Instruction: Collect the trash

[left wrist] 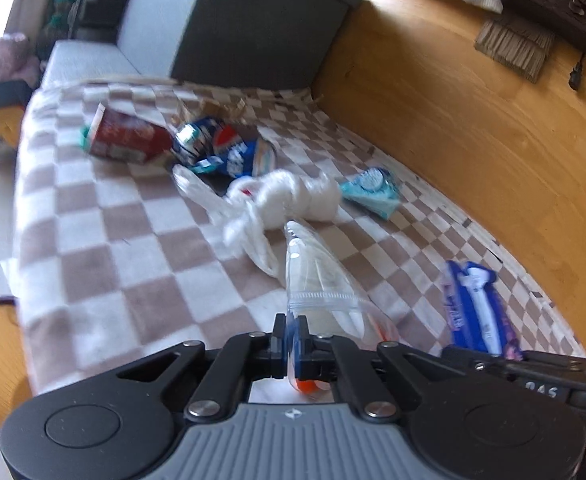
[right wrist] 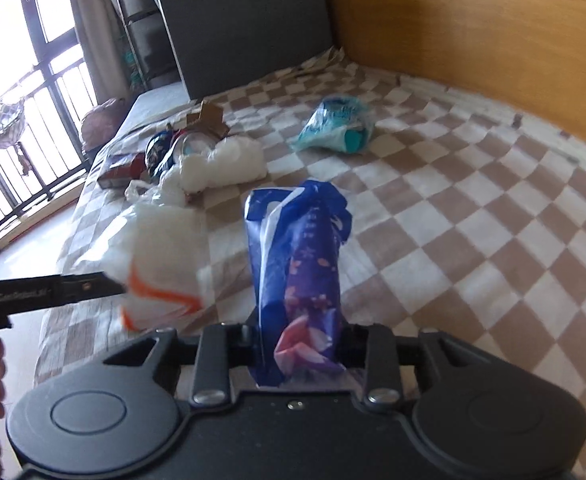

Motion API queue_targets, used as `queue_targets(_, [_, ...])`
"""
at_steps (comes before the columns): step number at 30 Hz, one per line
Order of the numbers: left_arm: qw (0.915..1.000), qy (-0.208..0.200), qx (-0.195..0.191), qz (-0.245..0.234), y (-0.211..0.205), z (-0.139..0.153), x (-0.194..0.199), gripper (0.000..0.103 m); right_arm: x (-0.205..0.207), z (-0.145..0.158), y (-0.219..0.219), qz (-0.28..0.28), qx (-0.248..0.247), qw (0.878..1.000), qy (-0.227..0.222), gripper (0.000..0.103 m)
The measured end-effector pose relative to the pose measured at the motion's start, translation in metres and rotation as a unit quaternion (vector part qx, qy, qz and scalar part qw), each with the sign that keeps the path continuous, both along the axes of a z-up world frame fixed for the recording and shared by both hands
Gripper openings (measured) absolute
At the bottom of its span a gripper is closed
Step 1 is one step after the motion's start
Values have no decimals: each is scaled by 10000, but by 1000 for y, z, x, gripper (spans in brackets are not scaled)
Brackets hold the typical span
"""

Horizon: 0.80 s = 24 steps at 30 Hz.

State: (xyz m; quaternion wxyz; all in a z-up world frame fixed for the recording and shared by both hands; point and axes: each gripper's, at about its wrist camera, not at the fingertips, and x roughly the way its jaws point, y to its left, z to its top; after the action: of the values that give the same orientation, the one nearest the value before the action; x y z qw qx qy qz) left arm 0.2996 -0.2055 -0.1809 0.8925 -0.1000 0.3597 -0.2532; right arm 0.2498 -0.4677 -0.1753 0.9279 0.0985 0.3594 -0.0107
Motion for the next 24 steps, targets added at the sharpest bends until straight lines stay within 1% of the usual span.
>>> queue_targets(5, [9996, -180, -60, 192, 21, 18, -6, 1, -7, 19, 14, -17, -219, 9994, -257, 32])
queue_targets(8, [9988, -408, 87, 270, 32, 30, -11, 1, -5, 30, 26, 42, -353, 9987, -372, 32])
queue_targets(13, [9968, -631, 277, 397, 51, 47, -14, 1, 2, 42, 47, 183, -347, 9981, -482, 32])
queue_targets(18, [9953, -722, 322, 565, 78, 59, -16, 1, 10, 48, 74, 320, -343, 9974, -553, 32])
queue_targets(24, [9923, -809, 413, 840, 125, 68, -20, 1, 22, 53, 117, 496, -404, 9962, -598, 32])
